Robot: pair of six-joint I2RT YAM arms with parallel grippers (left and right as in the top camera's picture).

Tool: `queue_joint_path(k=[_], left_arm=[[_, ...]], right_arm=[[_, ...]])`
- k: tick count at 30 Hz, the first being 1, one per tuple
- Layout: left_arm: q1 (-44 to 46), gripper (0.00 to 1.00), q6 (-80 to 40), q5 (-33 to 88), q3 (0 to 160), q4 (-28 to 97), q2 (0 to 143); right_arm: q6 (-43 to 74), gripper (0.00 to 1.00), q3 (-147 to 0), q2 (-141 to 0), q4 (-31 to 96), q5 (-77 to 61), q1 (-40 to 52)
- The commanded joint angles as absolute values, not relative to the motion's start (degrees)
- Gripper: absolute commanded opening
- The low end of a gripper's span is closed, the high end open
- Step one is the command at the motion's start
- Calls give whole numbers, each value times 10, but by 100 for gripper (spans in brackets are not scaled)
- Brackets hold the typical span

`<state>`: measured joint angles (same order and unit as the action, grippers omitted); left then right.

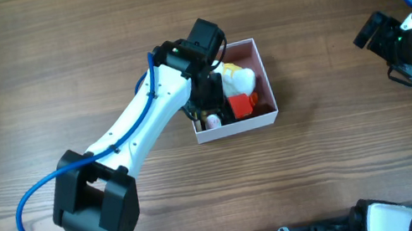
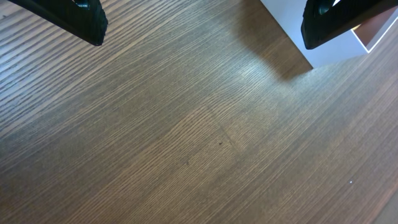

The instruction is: Pack container

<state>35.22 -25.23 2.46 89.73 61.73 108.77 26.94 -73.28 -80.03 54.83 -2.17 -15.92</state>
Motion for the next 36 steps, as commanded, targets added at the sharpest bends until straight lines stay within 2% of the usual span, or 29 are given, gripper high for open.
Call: queue_joint_path(k=[1,2,4,5,6,11,15,34,36], left_arm=[[345,43,-259,26,905,640,1071],[334,56,-257,22,905,651,1056],[302,65,-239,9,905,679,1017],[274,94,-222,2,905,700,985],[250,100,-208,-2,905,715,961],[107,100,-167,-5,905,751,852],[46,100,-167,-5,905,756,810],[42,100,-171,-20,905,766,808],[42,100,-171,-20,905,766,808]], right_arm=[[270,100,-738,-803,547,-27,-158],[270,100,-738,-803,547,-27,-158],[270,100,-738,-803,547,-27,-158],[270,100,-738,-803,547,-27,-158],[270,100,-738,-803,547,-27,-158],[270,100,-738,-803,547,-27,-158],[271,100,-737,-814,543,-31,-157],[271,100,-731,-830,527,-31,-155],[271,100,-726,-783,528,-31,-144]])
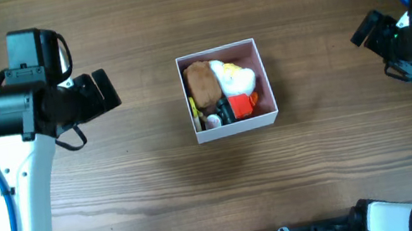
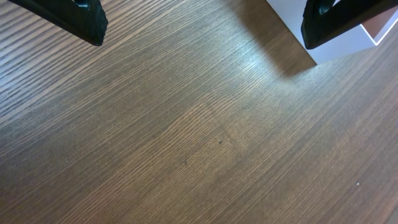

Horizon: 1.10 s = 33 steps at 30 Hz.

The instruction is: Pack container

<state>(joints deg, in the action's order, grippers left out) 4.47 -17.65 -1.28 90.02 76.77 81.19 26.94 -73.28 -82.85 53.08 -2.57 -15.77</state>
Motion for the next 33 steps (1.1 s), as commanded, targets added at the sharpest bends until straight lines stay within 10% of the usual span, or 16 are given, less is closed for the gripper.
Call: queue_joint_path(k=[1,11,21,33], left_arm=[[42,100,-171,-20,905,766,808],[42,100,-171,-20,904,766,808],[42,100,-171,-20,905,766,808],[42,100,-171,-20,905,766,808]], right_arm=[[271,100,-726,-762,529,-31,-137],[270,100,-658,-445,489,86,-51],[154,100,-274,-150,288,-8,-51],[47,100,-122,-13,296,-50,-51]])
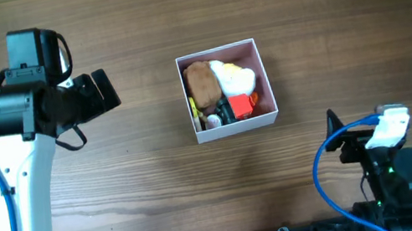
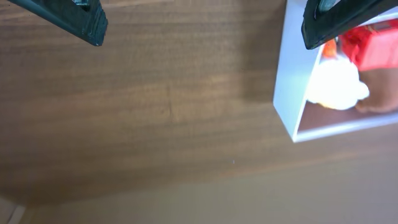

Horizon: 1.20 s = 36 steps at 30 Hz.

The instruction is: Pack container

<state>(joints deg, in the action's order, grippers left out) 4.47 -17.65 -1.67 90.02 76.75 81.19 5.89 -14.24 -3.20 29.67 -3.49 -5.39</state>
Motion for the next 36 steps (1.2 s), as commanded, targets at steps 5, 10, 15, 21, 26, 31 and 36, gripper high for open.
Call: queue_joint_path(k=[5,10,15,21,26,31,36], left_arm=[[42,100,-171,-20,904,766,808],[42,100,-171,-20,905,766,808],[42,100,-171,-20,905,766,808],[42,100,-171,-20,905,766,808],[42,100,-171,-20,905,766,808],[42,100,-171,-27,904,770,800],[56,100,-164,-30,855,673,707]], right_arm=[[47,100,-107,-2,296,-50,-51],[47,100,-106,-2,313,-50,-51],[47,100,-98,-2,327,-50,-51],[47,100,-98,-2,343,-50,-51],[47,100,-98,-2,343,-50,-51],[47,100,-98,-2,343,-50,-51],[47,100,-98,-2,343,-50,-51]])
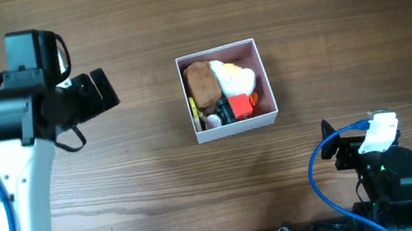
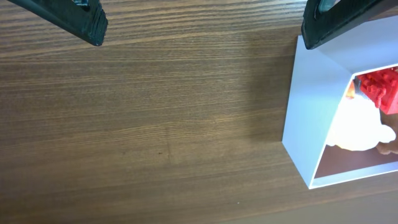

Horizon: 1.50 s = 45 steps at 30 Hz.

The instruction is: Pack container

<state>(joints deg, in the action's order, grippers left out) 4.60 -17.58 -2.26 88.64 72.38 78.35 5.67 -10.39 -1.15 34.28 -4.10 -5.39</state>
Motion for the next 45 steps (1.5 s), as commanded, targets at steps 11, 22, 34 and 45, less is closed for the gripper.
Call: queue_joint_path(k=[11,22,34,45], left_arm=[[53,100,-62,49,399,281,342],[50,100,-64,100,110,175,102],[50,100,-64,102,55,174,2],[50,100,-64,102,55,174,2]], right_arm=[[47,100,-98,-2,343,-50,-51],[47,100,-98,-2,343,-50,-51],[47,100,-98,-2,343,-50,-51],[47,100,-98,-2,343,-50,-51]])
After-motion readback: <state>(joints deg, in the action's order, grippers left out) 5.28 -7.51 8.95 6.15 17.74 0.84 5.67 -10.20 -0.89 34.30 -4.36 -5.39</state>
